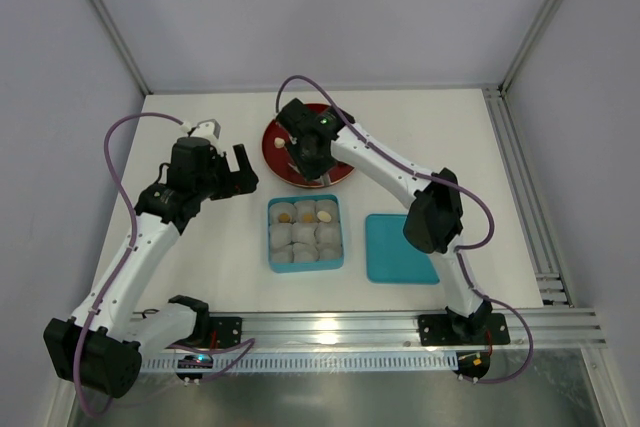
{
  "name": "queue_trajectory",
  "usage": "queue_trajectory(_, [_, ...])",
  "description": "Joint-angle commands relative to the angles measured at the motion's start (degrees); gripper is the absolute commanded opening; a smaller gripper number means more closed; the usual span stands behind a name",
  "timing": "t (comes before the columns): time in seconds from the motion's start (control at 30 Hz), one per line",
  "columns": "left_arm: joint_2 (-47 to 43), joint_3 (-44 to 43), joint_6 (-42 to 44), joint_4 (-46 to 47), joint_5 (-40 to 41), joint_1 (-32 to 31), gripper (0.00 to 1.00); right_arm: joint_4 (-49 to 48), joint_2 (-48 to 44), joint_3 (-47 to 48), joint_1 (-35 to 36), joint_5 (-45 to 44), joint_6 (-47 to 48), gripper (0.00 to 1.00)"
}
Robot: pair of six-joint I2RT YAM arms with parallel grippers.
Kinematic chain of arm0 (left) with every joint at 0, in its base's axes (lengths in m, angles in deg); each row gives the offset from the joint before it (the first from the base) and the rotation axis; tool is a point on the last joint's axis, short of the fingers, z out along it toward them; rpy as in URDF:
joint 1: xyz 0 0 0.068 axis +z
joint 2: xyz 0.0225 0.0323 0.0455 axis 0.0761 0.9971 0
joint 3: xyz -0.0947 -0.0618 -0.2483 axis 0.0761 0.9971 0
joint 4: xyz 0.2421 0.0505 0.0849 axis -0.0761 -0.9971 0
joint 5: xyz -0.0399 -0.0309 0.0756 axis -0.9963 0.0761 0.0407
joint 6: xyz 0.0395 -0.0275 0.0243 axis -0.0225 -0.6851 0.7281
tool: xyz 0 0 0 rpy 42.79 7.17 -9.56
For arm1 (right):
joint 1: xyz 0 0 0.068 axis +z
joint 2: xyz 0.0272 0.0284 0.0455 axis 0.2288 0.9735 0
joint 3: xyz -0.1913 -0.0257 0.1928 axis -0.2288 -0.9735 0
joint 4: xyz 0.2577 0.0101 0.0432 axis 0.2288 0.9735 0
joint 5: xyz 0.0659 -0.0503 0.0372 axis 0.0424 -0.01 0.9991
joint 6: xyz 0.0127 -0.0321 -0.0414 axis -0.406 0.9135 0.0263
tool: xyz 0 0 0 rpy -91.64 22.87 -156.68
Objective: Pack the chocolate
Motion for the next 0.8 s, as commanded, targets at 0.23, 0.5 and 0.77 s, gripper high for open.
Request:
queue_trajectory(0.23, [0.0,0.0,-0.3,1.4,-1.2,0.6,0.99,0.6,1.0,3.4,0.4,-0.8,1.1,0.41])
queue_trajectory(0.5, [0.2,0.0,-0.3,1.5,-1.3,0.7,1.00,1.4,-0.2,2.8,0.5,-1.8,0.5,0.41])
queue_trajectory(0.77, [0.1,-0.1,-0.4,1.5,-1.5,0.7,1.00,1.4,-1.1,1.9,0.7,-1.9,0.3,0.40])
